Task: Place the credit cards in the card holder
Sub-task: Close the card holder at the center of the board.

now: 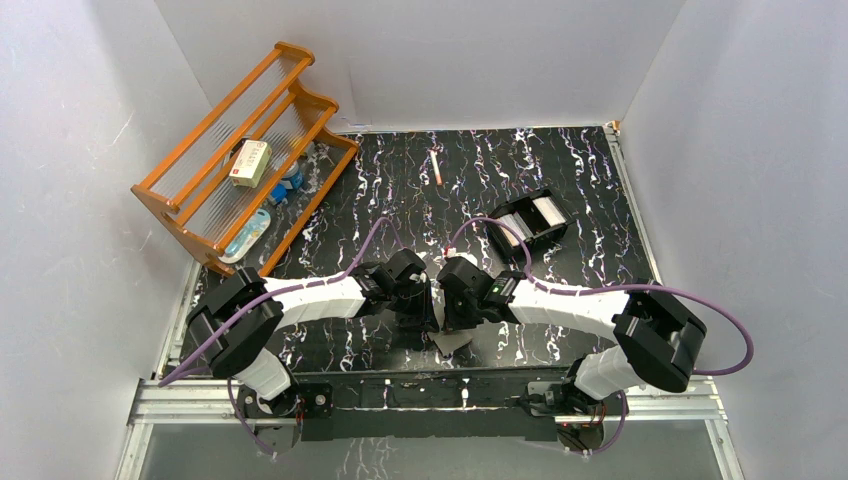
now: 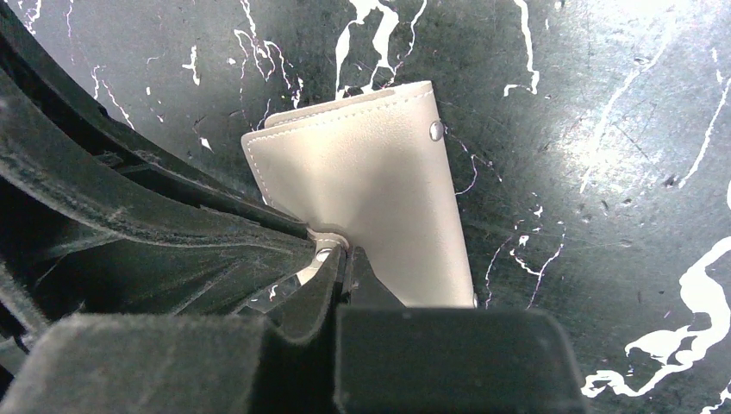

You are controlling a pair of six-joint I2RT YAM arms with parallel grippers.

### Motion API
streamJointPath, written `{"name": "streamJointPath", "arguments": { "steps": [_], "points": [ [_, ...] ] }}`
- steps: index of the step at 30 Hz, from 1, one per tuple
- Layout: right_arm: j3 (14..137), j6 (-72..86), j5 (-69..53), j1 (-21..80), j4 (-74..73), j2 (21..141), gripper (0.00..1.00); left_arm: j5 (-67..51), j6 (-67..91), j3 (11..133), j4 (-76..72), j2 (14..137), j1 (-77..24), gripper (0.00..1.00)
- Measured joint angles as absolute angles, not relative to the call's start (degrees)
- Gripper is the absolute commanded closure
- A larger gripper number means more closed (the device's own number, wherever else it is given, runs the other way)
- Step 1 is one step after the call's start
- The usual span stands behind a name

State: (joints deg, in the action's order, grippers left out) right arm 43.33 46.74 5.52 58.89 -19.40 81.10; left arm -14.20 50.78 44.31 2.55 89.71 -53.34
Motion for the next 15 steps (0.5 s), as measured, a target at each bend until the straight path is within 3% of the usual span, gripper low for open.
{"name": "streamJointPath", "arguments": {
  "steps": [6,15],
  "points": [
    [43.35,46.74,5.41,58.87,-19.35,81.08,0.9,-13.98,50.59,44.29,2.42,89.82,-53.36,0.91],
    [43.35,46.57,4.91,58.85,-19.11,81.1,0.87,-13.82,50.57,44.29,2.44,89.97,-53.36,0.91]
  ]
}}
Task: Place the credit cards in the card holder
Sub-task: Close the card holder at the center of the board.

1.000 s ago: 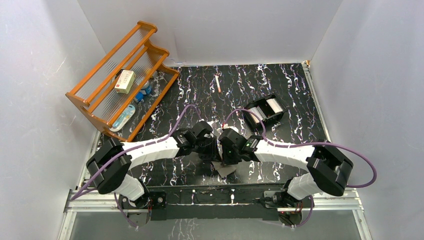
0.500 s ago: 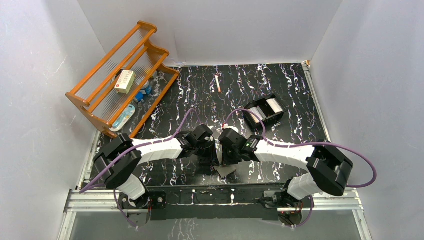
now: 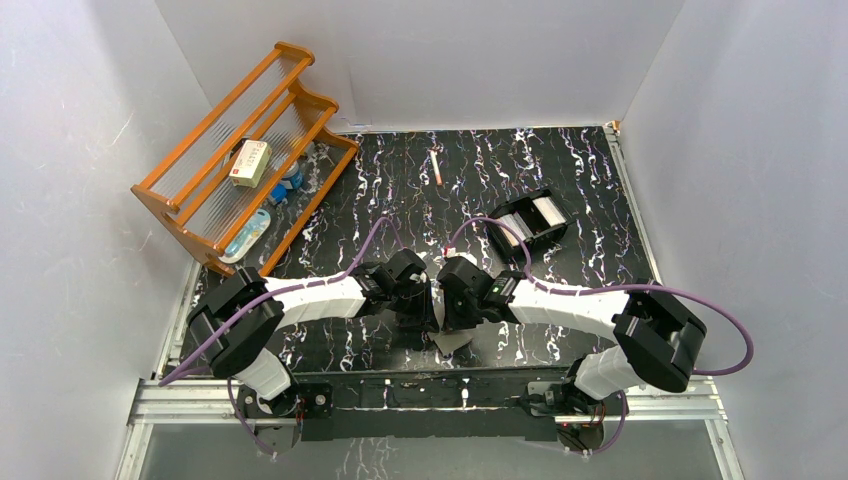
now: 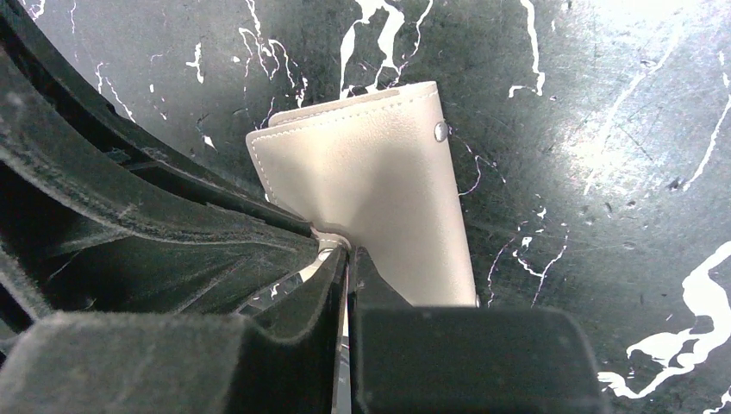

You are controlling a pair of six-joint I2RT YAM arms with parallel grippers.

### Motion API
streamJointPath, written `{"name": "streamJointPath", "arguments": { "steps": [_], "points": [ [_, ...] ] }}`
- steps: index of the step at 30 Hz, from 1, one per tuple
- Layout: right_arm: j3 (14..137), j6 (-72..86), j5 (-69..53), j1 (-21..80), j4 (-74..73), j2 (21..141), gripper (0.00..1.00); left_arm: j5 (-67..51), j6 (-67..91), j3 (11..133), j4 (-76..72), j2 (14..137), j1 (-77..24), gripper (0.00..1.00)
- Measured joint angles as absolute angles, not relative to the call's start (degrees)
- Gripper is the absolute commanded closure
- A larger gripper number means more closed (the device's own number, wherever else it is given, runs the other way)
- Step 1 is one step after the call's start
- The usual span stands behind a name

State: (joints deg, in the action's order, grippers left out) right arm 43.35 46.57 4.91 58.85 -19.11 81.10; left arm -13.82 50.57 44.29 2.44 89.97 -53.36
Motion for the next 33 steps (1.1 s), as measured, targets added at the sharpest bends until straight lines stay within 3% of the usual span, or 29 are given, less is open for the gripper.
{"name": "streamJointPath", "arguments": {
  "steps": [6,33],
  "points": [
    [43.35,46.52,4.38,58.83,-18.87,81.1,0.83,-13.52,50.61,44.31,2.63,89.97,-53.36,0.91],
    [43.29,46.52,2.52,57.91,-17.85,82.3,0.87,-12.4,51.03,44.99,4.6,89.97,-53.39,0.91]
  ]
}}
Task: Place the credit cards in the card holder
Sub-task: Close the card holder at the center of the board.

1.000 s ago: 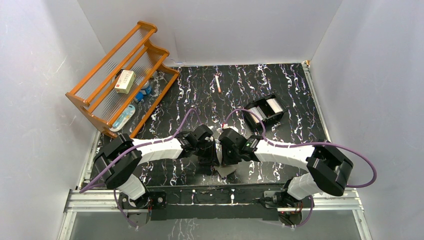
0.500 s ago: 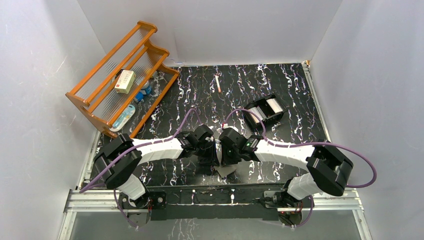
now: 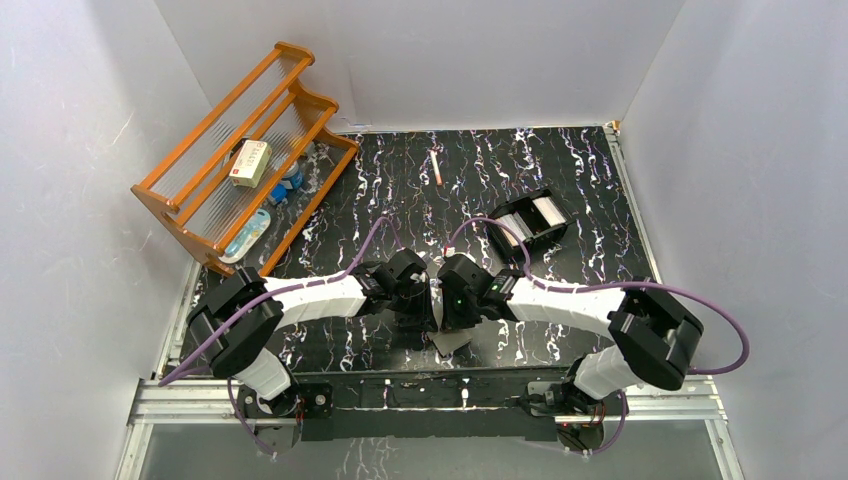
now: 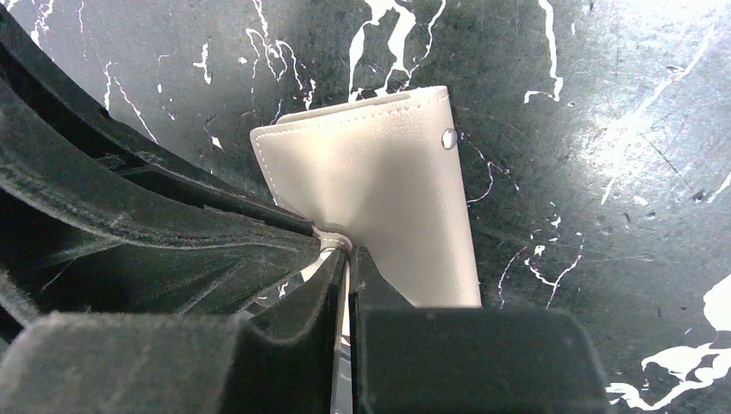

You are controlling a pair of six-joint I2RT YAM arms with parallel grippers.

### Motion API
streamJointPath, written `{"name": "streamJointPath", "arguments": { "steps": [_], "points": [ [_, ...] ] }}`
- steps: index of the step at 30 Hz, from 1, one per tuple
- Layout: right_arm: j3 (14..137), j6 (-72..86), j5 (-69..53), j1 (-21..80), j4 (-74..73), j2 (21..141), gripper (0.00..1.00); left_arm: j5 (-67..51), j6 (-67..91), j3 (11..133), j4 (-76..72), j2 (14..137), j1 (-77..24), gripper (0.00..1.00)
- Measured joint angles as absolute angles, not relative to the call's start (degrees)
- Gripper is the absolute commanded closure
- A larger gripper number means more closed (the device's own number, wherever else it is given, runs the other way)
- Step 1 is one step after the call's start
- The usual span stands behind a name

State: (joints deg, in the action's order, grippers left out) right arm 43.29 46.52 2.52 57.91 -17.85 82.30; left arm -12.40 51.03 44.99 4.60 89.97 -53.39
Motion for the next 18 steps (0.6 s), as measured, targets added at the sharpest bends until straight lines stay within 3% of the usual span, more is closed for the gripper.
{"name": "streamJointPath", "arguments": {
  "steps": [18],
  "points": [
    [45.04,48.73,3.03,57.56,-20.64,79.7,0.81,-12.36,51.03,46.35,6.02,90.98,-53.39,0.91]
  ]
}}
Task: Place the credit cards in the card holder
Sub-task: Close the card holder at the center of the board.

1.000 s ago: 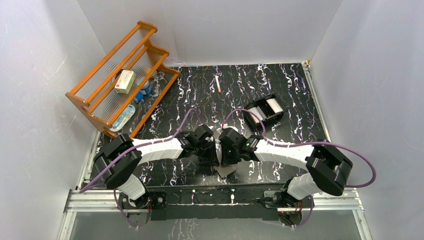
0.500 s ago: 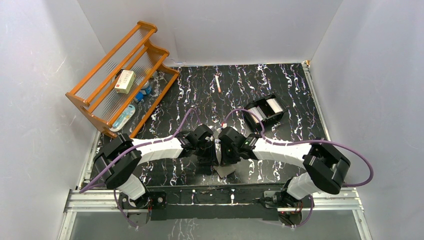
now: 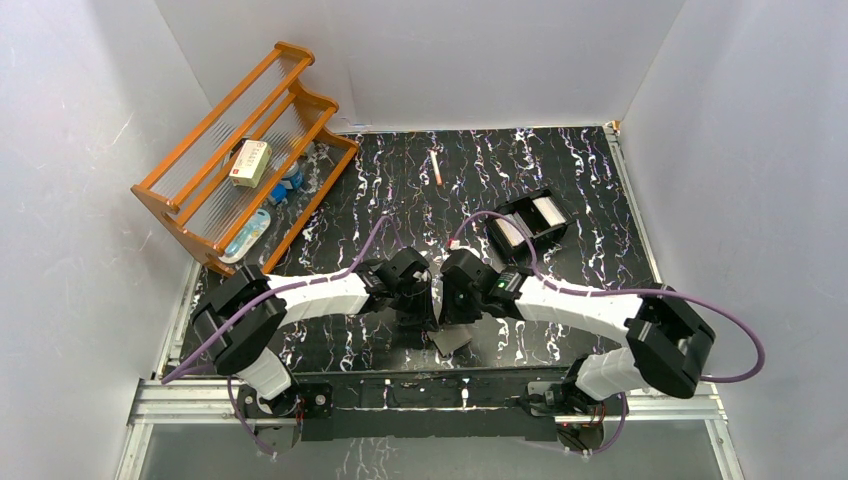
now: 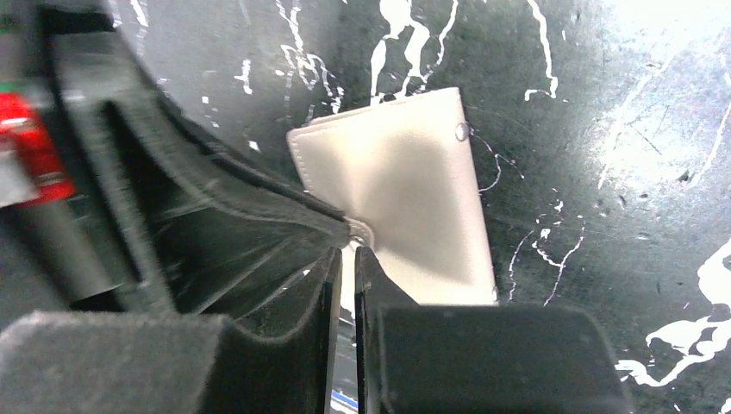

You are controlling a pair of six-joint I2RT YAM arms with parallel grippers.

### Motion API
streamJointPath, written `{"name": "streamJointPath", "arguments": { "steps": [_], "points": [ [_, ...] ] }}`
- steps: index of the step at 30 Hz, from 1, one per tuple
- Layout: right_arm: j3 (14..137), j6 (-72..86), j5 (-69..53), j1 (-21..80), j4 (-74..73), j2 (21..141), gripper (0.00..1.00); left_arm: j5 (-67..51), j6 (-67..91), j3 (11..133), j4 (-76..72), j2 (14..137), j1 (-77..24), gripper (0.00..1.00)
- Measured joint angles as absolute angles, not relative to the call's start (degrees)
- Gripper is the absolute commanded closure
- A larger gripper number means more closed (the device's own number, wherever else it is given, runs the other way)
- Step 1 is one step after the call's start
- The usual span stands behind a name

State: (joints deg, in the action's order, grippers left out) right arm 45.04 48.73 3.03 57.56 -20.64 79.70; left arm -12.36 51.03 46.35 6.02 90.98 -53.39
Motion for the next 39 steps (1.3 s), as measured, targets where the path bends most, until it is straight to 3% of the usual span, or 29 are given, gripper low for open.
{"name": "streamJointPath", "arguments": {
  "steps": [12,31,39],
  "points": [
    [44.99,49.32,3.25,57.56,-19.55,80.55,0.8,-12.25,51.24,47.16,6.96,91.48,-53.39,0.91],
    [44.99,49.3,3.97,57.56,-21.23,81.12,0.72,-10.24,51.64,48.84,9.54,92.03,-53.82,0.92],
    [44.99,49.28,3.6,57.54,-20.47,82.06,0.83,-10.2,51.66,48.9,9.69,92.05,-53.82,0.92]
  ]
}}
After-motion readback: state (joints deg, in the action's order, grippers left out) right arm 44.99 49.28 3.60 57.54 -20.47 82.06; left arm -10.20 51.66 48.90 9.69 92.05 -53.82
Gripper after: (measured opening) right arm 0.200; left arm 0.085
